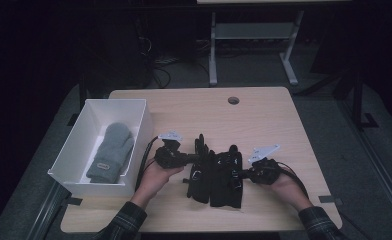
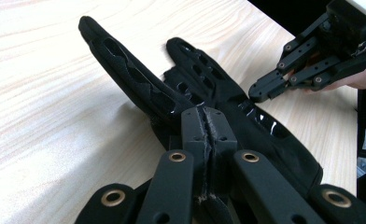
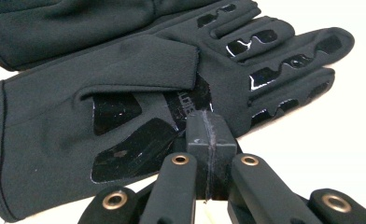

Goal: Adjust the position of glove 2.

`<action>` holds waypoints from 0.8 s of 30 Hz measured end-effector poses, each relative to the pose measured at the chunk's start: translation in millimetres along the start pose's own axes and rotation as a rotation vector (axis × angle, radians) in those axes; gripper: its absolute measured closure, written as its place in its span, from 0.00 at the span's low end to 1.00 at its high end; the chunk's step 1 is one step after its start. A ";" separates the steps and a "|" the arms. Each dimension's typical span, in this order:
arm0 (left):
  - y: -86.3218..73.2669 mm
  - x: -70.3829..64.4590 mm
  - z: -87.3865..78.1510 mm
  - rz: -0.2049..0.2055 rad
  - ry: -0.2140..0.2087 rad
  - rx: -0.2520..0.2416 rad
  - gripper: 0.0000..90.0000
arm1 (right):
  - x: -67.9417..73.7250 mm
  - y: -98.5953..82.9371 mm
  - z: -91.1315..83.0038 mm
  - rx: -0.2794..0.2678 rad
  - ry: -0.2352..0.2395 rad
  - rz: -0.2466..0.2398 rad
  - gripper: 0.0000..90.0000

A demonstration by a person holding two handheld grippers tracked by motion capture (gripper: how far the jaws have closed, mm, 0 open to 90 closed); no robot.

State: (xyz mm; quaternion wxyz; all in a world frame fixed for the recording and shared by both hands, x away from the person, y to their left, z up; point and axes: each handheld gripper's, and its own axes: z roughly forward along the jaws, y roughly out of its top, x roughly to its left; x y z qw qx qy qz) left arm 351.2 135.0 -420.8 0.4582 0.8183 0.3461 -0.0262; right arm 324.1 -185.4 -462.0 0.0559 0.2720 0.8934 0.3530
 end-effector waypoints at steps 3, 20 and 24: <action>0.5 -0.5 -2.4 0.002 -0.017 0.004 0.98 | 5.3 4.2 4.6 0.001 0.018 -0.005 1.00; 3.2 -23.4 20.0 0.042 -0.105 0.051 0.98 | 24.2 23.5 24.6 0.009 0.059 -0.059 1.00; 1.6 -29.6 32.1 0.070 -0.104 0.094 0.98 | 28.0 24.1 24.7 0.008 0.077 -0.054 1.00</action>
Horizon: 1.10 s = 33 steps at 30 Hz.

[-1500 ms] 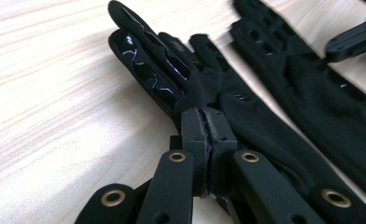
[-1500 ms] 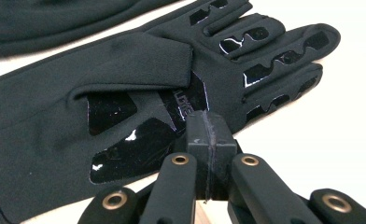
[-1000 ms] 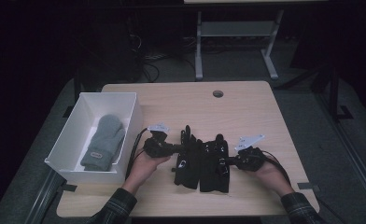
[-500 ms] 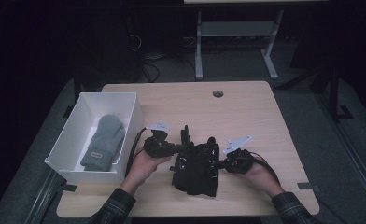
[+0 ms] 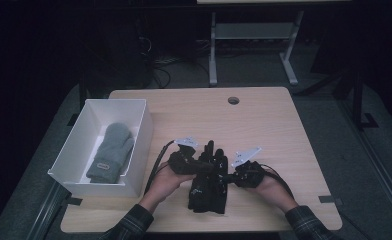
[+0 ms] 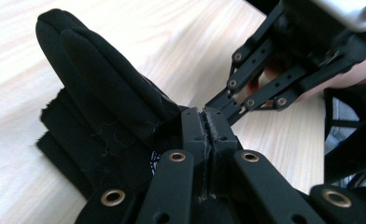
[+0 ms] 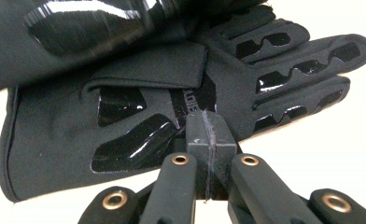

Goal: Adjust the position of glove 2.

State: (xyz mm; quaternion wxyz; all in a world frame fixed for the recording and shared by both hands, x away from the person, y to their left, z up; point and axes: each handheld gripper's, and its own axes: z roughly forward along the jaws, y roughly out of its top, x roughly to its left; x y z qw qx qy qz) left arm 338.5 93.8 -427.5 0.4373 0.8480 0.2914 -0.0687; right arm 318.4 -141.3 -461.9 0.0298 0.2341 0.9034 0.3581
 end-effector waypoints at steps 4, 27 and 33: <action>-1.8 -0.8 1.5 0.002 -0.005 0.008 0.98 | -1.9 -5.4 -6.5 0.009 -0.010 -0.014 1.00; -7.2 -8.0 21.7 -0.003 -0.048 0.031 0.88 | 11.4 -4.0 2.6 0.004 0.052 -0.060 1.00; -7.1 -13.8 18.1 0.025 -0.050 0.022 0.90 | 0.9 -9.7 -10.0 -0.019 0.018 -0.018 1.00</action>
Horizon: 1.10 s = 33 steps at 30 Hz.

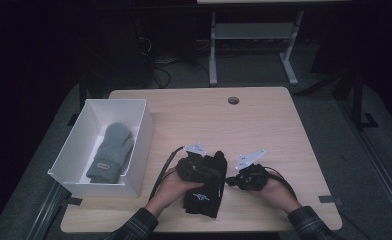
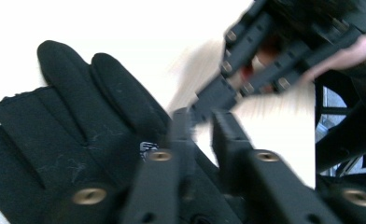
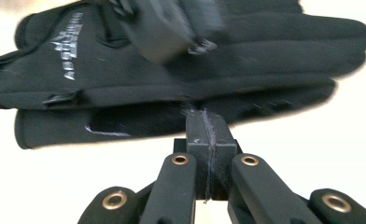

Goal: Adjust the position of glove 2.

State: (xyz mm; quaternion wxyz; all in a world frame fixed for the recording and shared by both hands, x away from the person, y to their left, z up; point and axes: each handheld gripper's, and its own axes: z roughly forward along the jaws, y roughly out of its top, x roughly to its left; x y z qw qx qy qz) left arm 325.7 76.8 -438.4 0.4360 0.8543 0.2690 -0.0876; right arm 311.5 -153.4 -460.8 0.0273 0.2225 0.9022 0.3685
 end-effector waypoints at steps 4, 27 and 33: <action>-3.2 -9.9 8.0 0.017 -0.010 0.042 0.99 | -6.0 -5.0 -4.9 0.000 -0.017 0.028 1.00; -25.2 14.1 -33.2 0.026 0.216 0.180 0.99 | 24.4 7.4 19.4 0.021 0.096 -0.082 1.00; -18.0 25.5 -26.7 0.011 0.237 0.156 0.99 | 30.1 13.1 27.2 0.017 0.105 -0.098 1.00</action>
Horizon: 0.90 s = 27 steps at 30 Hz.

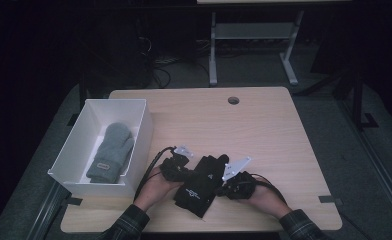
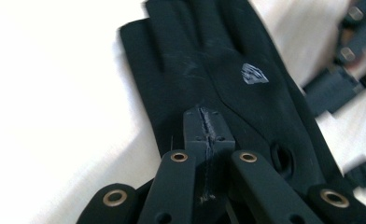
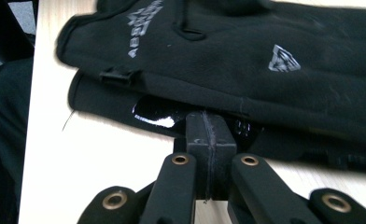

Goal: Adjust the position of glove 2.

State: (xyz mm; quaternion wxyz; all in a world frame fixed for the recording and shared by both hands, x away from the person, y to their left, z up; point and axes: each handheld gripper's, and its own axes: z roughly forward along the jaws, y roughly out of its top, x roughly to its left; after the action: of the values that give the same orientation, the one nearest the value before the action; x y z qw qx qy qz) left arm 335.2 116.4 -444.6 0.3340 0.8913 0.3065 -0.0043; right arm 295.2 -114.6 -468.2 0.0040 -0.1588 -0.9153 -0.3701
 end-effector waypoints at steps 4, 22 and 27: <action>6.9 4.0 5.1 0.000 0.014 -0.008 0.99 | 4.7 6.0 7.0 -0.001 0.003 -0.022 1.00; 6.1 2.5 -7.6 0.031 0.032 -0.055 0.53 | -6.5 -16.5 -32.5 -0.070 -0.105 0.089 0.74; 5.3 -4.3 -7.1 0.048 0.035 -0.068 0.35 | -24.4 -36.7 -53.4 -0.099 -0.216 0.140 0.58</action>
State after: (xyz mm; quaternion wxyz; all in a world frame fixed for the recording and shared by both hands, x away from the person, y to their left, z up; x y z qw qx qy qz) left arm 333.2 115.2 -435.0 0.3587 0.8865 0.2907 0.0296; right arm 301.7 -182.7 -457.3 -0.0769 -0.2610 -0.8779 -0.3941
